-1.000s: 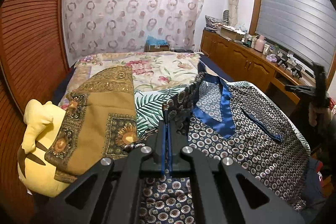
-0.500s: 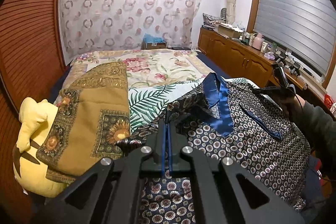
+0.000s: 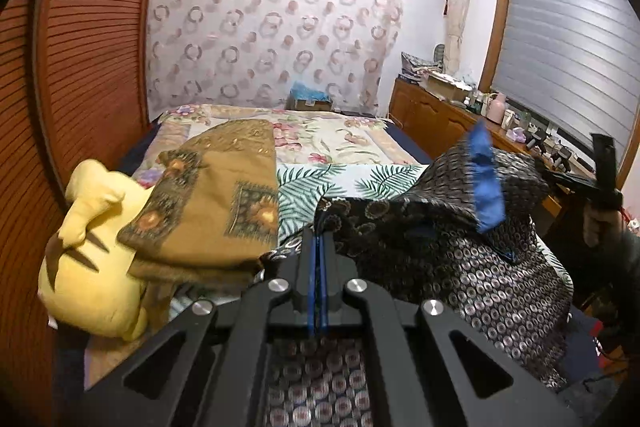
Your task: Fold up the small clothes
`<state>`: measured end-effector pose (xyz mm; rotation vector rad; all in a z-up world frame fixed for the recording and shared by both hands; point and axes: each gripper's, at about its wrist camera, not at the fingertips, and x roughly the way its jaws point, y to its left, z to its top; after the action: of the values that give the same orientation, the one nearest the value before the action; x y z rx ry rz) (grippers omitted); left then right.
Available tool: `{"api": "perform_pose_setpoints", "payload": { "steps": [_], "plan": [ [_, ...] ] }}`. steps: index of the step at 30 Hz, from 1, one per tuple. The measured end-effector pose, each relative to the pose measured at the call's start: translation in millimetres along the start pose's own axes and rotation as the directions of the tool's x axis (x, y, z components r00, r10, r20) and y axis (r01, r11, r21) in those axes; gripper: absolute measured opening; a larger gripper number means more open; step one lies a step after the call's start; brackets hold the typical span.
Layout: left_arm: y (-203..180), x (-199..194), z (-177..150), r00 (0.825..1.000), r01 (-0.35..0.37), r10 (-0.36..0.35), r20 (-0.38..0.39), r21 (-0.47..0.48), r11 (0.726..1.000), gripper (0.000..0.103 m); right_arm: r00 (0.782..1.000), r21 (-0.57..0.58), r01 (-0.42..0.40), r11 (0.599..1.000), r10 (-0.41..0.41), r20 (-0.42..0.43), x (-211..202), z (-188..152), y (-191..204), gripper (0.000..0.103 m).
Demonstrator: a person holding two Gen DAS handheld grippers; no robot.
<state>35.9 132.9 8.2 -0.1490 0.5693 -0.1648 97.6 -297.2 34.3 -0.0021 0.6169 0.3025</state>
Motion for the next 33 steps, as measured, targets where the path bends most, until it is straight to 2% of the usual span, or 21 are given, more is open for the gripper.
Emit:
{"api": "perform_pose_setpoints", "payload": {
  "steps": [5, 14, 21, 26, 27, 29, 30, 31, 33],
  "plan": [
    [-1, -29, -25, 1.0, -0.021, 0.021, -0.007, -0.007, 1.0, 0.0, 0.999, 0.029, -0.025, 0.999, 0.026, -0.025, -45, -42, 14, 0.0],
    [4, -71, -60, 0.997, -0.073, 0.072, -0.037, -0.045, 0.996, 0.0, 0.992, 0.104, -0.039, 0.994, 0.051, -0.119, -81, -106, 18, 0.0],
    [12, -79, -59, 0.991, -0.125, 0.124, -0.051, -0.026, 0.992, 0.001, 0.983, 0.13, -0.027, 0.991, 0.05, -0.175, -86, -125, 20, 0.0],
    [20, -81, -52, 0.986, -0.159, 0.158, -0.056, -0.009, 0.987, 0.011, 0.985, 0.087, 0.009, 0.996, 0.006, -0.171, -89, -114, 26, 0.002],
    [21, -81, -51, 0.984, -0.167, 0.167, -0.056, -0.003, 0.986, 0.012, 0.986, 0.081, 0.013, 0.997, 0.0, -0.165, -91, -114, 27, 0.004],
    [22, -79, -50, 0.984, -0.169, 0.168, -0.061, 0.001, 0.986, 0.022, 0.988, 0.073, 0.024, 0.997, -0.012, -0.152, -94, -107, 28, 0.013],
    [22, -77, -50, 0.984, -0.166, 0.165, -0.066, 0.003, 0.986, 0.023, 0.989, 0.068, 0.037, 0.997, -0.027, -0.146, -94, -104, 27, 0.023],
    [22, -72, -49, 0.984, -0.164, 0.164, -0.074, 0.007, 0.986, 0.025, 0.989, 0.059, 0.054, 0.997, -0.045, -0.143, -92, -101, 26, 0.039],
    [23, -60, -48, 0.982, -0.166, 0.167, -0.09, 0.014, 0.986, 0.026, 0.99, 0.056, 0.058, 0.997, -0.051, -0.134, -89, -97, 23, 0.046]
  ]
}}
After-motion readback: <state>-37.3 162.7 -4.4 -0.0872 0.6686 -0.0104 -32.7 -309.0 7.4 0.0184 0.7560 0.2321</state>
